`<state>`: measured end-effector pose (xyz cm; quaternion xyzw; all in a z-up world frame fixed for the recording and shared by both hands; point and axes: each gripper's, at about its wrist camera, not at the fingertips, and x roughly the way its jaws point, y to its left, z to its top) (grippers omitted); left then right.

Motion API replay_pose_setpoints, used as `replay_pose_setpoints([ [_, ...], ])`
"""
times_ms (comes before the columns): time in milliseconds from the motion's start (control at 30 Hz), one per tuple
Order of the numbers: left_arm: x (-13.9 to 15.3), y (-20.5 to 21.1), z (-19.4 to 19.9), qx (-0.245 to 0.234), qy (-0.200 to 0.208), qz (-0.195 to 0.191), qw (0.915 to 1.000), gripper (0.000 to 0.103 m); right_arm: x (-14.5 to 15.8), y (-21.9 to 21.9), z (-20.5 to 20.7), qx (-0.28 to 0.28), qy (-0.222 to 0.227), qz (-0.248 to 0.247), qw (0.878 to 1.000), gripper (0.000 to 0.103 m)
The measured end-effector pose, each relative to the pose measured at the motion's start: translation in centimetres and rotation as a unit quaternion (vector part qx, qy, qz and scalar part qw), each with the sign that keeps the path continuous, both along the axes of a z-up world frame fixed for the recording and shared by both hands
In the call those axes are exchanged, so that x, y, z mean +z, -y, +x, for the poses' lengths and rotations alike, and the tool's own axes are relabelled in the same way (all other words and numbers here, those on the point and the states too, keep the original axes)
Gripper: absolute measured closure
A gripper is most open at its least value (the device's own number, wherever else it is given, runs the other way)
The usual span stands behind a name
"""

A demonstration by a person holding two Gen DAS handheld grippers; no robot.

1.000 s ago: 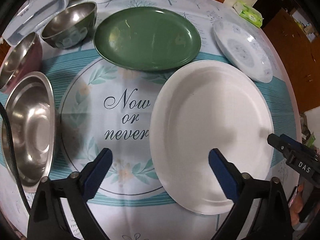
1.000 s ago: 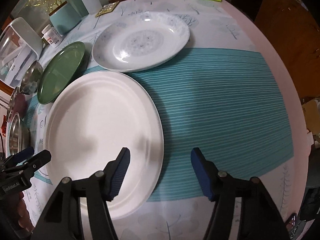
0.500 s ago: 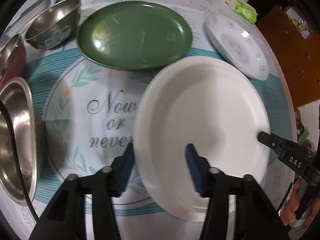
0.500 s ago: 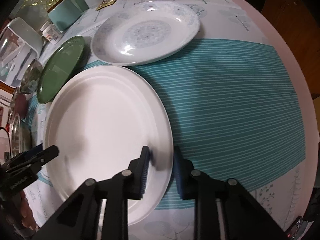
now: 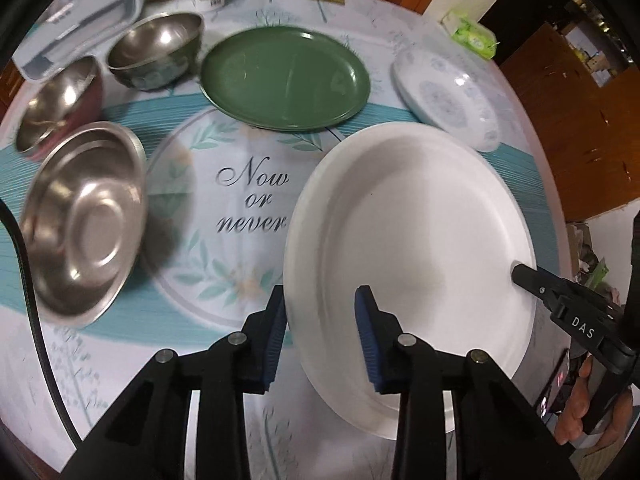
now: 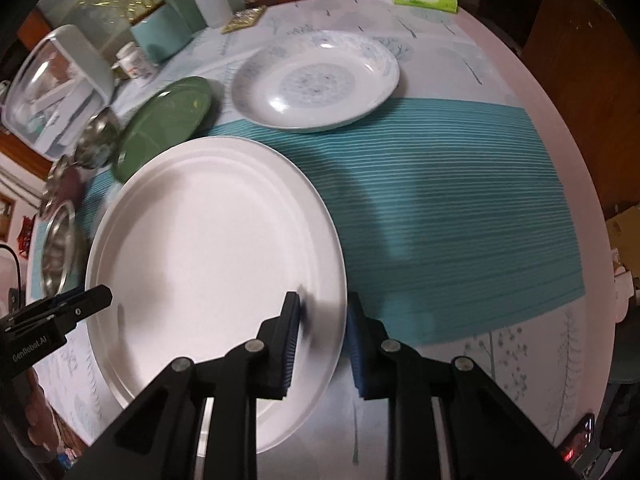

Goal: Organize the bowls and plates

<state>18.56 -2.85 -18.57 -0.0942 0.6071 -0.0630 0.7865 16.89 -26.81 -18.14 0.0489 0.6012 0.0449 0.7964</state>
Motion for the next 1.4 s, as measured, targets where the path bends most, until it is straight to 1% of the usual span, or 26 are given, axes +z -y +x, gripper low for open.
replay_pose_setpoints([
  [67,0.6,-0.2,-1.2,-0.001,0.003,0.002,1.0000,0.070,0.4,-0.5,-1.2,0.009,0.001,0.006,1.000,0.080],
  [133,1.3,-0.9,-3.2,-0.001,0.007,0.005,1.0000,0.070,0.6,-1.0,-2.7,0.023,0.002,0.011,1.000,0.080],
  [233,1.3,-1.6,-5.8,0.000,0.005,0.016,0.9999,0.070,0.3,-1.8,-4.9,0.043,-0.006,0.014,0.999,0.080],
  [333,0.4,-1.6,-8.4,0.003,-0.007,0.025,0.9996,0.070,-0.5,-2.6,-7.2,0.062,-0.011,0.008,0.998,0.079],
  [400,-0.4,-2.5,-11.1,0.001,-0.018,0.033,0.9993,0.070,-1.1,-3.2,-8.2,0.071,-0.018,0.004,0.997,0.079],
  [467,-1.1,-2.7,-12.4,0.004,-0.025,0.042,0.9988,0.070,-1.9,-3.6,-9.4,0.081,-0.029,0.010,0.996,0.079],
  [633,-2.7,-3.9,-15.0,0.028,-0.041,0.031,0.9983,0.070,-3.4,-4.5,-11.4,0.096,-0.049,0.009,0.994,0.079],
  [767,-3.1,-4.2,-16.3,0.038,-0.031,0.047,0.9977,0.070,-4.4,-5.4,-12.1,0.116,-0.059,0.001,0.991,0.076],
  [900,-3.6,-4.8,-16.7,0.058,-0.031,0.039,0.9971,0.069,-5.0,-5.8,-12.5,0.125,-0.065,0.000,0.990,0.075],
  [967,-3.7,-5.1,-17.1,0.069,-0.031,0.036,0.9965,0.064,-5.0,-5.7,-12.6,0.125,-0.067,0.007,0.990,0.074],
  [1000,-3.7,-5.3,-17.1,0.075,-0.029,0.033,0.9962,0.060,-4.9,-5.7,-12.7,0.127,-0.068,0.006,0.990,0.074],
  [1033,-3.8,-5.4,-17.2,0.082,-0.028,0.032,0.9958,0.052,-4.9,-5.7,-12.8,0.128,-0.066,0.002,0.990,0.074],
  [1100,-3.6,-5.6,-17.4,0.093,-0.022,0.030,0.9950,0.044,-4.6,-5.7,-13.0,0.131,-0.064,0.000,0.989,0.073],
  [1267,-2.8,-5.7,-18.0,0.092,-0.014,0.032,0.9951,0.044,-3.9,-5.2,-13.0,0.126,-0.055,0.002,0.990,0.073],
  [1400,-2.1,-4.9,-18.0,0.079,-0.010,0.037,0.9961,0.044,-3.7,-5.2,-12.8,0.125,-0.053,0.002,0.991,0.073],
])
